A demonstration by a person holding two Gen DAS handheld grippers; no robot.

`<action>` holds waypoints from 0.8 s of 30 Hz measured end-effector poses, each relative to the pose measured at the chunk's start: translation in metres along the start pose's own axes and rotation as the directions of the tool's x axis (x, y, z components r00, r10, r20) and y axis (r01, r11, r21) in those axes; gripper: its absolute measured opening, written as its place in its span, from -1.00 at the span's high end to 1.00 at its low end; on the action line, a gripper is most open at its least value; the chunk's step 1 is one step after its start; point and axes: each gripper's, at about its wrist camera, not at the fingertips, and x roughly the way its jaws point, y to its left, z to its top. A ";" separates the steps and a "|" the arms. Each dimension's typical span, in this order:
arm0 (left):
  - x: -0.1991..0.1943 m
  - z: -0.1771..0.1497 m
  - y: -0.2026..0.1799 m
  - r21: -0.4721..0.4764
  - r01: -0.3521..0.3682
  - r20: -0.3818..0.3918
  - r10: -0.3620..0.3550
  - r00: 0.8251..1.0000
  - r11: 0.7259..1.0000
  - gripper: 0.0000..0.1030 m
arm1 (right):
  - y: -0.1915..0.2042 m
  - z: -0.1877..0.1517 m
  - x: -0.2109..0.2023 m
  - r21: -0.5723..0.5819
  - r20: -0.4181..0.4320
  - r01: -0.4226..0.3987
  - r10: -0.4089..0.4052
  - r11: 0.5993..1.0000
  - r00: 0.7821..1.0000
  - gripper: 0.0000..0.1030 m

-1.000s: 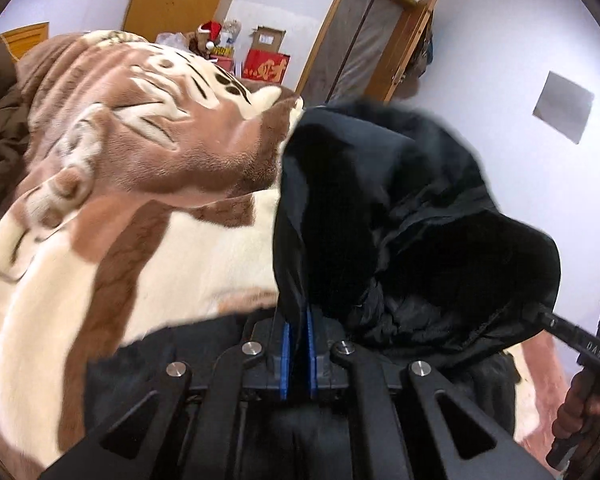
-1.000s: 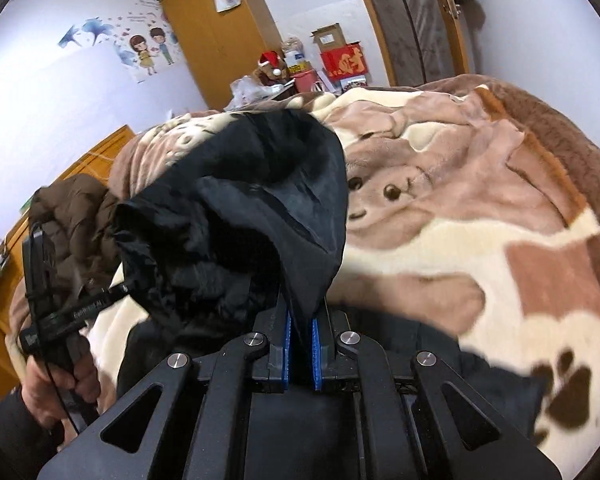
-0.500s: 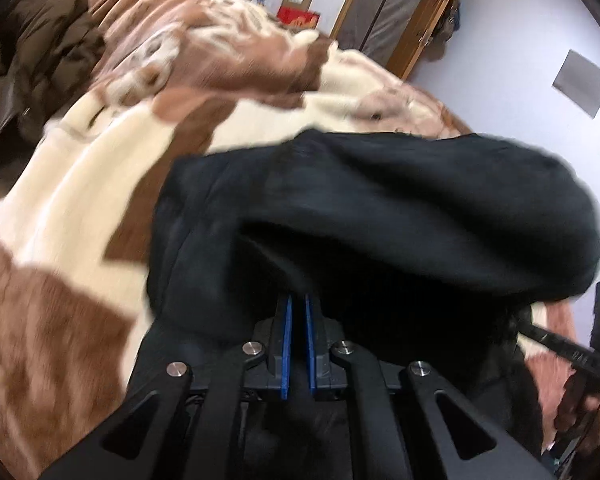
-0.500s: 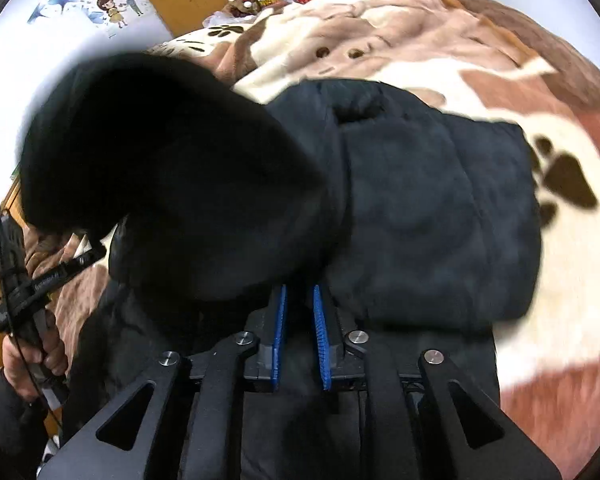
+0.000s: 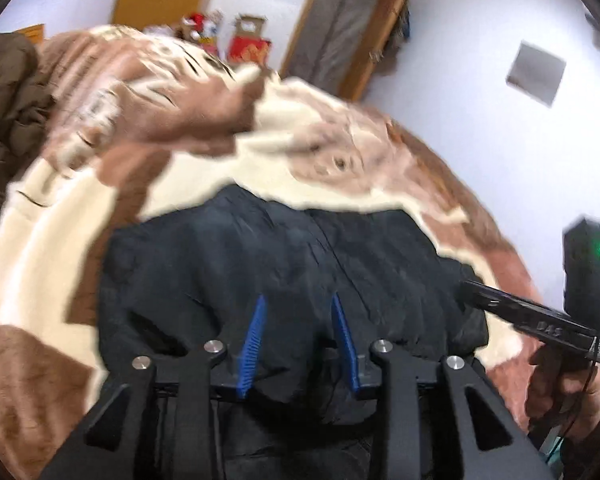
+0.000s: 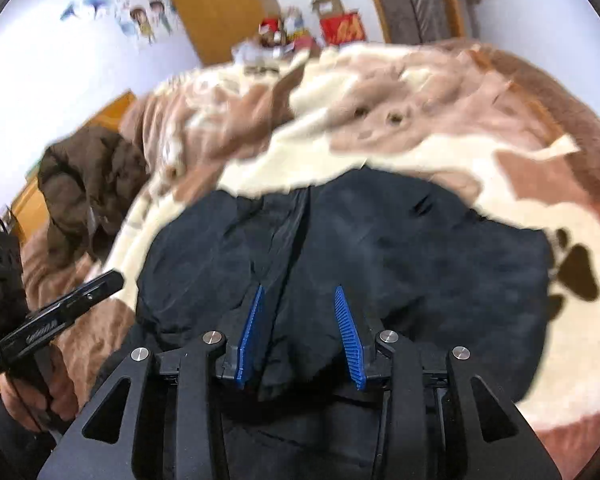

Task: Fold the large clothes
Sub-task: 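Fold the hood and collar down onto the jacket body with both grippers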

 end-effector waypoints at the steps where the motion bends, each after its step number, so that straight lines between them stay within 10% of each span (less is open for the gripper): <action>1: 0.014 -0.006 -0.001 0.006 -0.012 -0.036 0.012 0.999 1.000 0.29 | 0.001 -0.008 0.018 -0.007 -0.041 0.008 -0.008 1.000 0.999 0.26; 8: 0.069 -0.068 0.006 0.017 -0.082 -0.148 0.083 0.985 0.997 0.29 | -0.004 -0.046 0.046 -0.037 -0.055 0.042 -0.044 0.998 0.998 0.27; 24: 0.097 -0.064 0.009 -0.046 -0.137 -0.219 0.124 0.968 0.990 0.30 | -0.012 -0.070 0.076 0.021 -0.168 0.059 -0.055 0.998 0.984 0.27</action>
